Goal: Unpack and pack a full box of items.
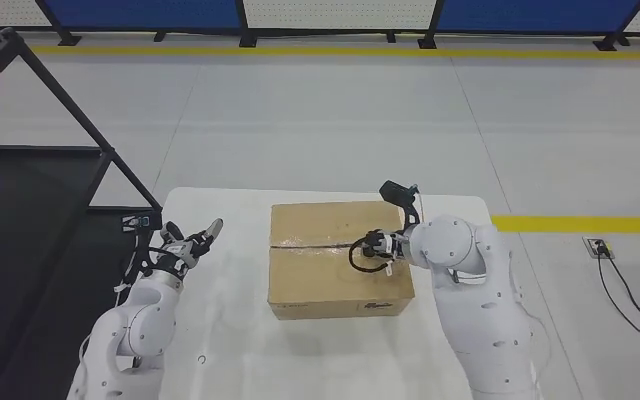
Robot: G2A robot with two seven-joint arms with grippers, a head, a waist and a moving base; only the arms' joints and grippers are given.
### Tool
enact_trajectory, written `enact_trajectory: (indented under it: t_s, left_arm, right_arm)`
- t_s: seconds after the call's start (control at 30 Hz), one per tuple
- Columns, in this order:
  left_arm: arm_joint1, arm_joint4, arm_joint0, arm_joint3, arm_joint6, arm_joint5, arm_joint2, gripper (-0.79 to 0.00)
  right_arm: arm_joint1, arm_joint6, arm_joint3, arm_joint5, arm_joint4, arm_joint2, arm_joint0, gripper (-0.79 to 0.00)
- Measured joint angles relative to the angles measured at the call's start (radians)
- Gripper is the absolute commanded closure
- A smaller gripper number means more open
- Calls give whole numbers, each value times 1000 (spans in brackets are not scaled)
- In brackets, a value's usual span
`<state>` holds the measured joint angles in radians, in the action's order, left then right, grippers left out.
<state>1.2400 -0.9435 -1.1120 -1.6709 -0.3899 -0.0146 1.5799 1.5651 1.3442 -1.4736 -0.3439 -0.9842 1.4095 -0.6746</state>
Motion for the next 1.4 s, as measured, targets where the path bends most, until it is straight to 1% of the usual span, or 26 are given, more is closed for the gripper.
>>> enact_trajectory:
  t_s: [0.3, 0.47, 0.83, 1.17, 1.4]
  left_arm:
    - [-3, -1, 0, -3, -1, -2, -2, -785]
    - [-4, 2, -4, -3, 0, -4, 0, -785]
    - [-8, 12, -19, -13, 9, -6, 15, -785]
    - [-13, 28, -40, -18, 19, -2, 43, -785]
    - [-17, 40, -55, -24, 21, 7, 66, -785]
  right_arm:
    - [-15, -13, -52, -30, 3, 26, -27, 0]
    - [-18, -27, -30, -22, 25, 9, -24, 0]
    - [-8, -79, 80, 0, 95, -102, 51, 0]
    - [20, -155, 219, 23, 190, -231, 138, 0]
    - [49, -215, 298, 42, 270, -324, 192, 0]
